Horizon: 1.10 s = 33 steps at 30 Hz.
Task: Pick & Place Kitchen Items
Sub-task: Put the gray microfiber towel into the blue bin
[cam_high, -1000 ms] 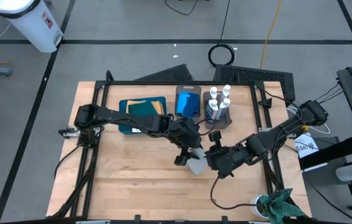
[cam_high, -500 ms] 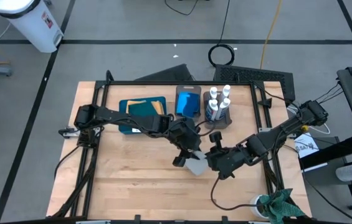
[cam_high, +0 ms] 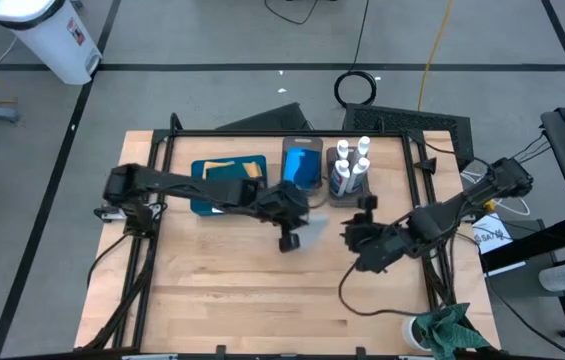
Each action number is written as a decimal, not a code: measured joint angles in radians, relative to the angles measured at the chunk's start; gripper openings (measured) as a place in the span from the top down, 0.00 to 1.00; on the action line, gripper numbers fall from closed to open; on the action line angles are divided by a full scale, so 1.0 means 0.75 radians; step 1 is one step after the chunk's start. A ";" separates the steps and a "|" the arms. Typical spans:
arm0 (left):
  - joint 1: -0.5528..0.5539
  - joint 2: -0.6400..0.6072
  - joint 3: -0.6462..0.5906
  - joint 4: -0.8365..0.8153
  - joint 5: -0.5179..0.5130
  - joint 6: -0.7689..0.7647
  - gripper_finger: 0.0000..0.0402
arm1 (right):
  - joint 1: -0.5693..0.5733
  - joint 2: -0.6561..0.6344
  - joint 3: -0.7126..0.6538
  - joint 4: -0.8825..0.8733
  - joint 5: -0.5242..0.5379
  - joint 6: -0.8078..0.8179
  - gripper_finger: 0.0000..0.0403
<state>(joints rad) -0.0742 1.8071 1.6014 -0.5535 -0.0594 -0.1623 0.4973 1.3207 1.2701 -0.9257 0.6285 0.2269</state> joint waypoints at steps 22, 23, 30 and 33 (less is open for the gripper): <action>0.025 -0.883 -1.231 0.818 -1.345 -0.881 0.96 | -0.018 -0.326 -0.291 0.206 0.067 0.051 0.74; 0.037 -0.884 -1.262 0.853 -1.351 -0.906 0.96 | -0.018 -0.327 -0.306 0.225 0.067 0.042 0.74; 0.064 -0.873 -1.401 0.849 -1.364 -1.097 0.96 | -0.018 -0.326 -0.354 0.282 0.064 0.022 0.75; 0.061 -0.873 -1.417 0.753 -1.365 -1.189 0.96 | -0.018 -0.326 -0.355 0.284 0.064 0.021 0.75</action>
<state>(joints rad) -0.0284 1.1526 0.5388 0.0113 -1.0832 -1.0542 0.4839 1.0760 1.0039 -0.7125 0.6765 0.2424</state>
